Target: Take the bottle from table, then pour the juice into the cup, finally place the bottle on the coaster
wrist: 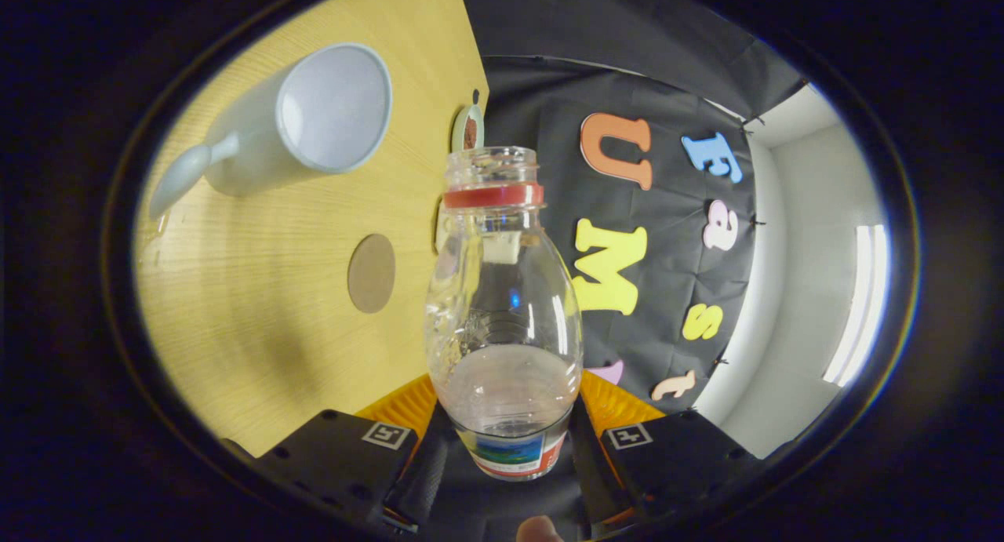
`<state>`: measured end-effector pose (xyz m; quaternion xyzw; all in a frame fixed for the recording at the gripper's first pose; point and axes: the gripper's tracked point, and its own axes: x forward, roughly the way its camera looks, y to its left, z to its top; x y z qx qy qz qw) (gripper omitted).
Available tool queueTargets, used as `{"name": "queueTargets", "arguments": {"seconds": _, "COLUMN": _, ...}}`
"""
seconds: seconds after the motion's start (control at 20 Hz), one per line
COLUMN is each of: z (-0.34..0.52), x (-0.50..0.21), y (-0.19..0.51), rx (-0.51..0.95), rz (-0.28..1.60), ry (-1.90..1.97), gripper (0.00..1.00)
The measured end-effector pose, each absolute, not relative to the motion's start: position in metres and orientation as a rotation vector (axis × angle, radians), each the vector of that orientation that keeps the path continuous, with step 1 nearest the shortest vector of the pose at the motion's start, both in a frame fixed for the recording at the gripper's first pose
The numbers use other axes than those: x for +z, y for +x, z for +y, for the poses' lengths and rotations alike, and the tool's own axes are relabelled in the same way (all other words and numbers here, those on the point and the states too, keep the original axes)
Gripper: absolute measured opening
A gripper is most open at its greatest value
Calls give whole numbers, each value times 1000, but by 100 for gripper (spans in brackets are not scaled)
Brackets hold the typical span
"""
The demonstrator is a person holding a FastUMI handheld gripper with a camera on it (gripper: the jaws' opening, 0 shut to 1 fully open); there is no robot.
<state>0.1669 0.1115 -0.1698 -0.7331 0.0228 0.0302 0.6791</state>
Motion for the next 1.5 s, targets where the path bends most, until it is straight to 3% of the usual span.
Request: {"name": "queueTargets", "arguments": {"seconds": 1.5, "z": 122, "x": -124, "y": 169, "rx": 16, "rz": -63, "ry": -1787, "gripper": 76}}
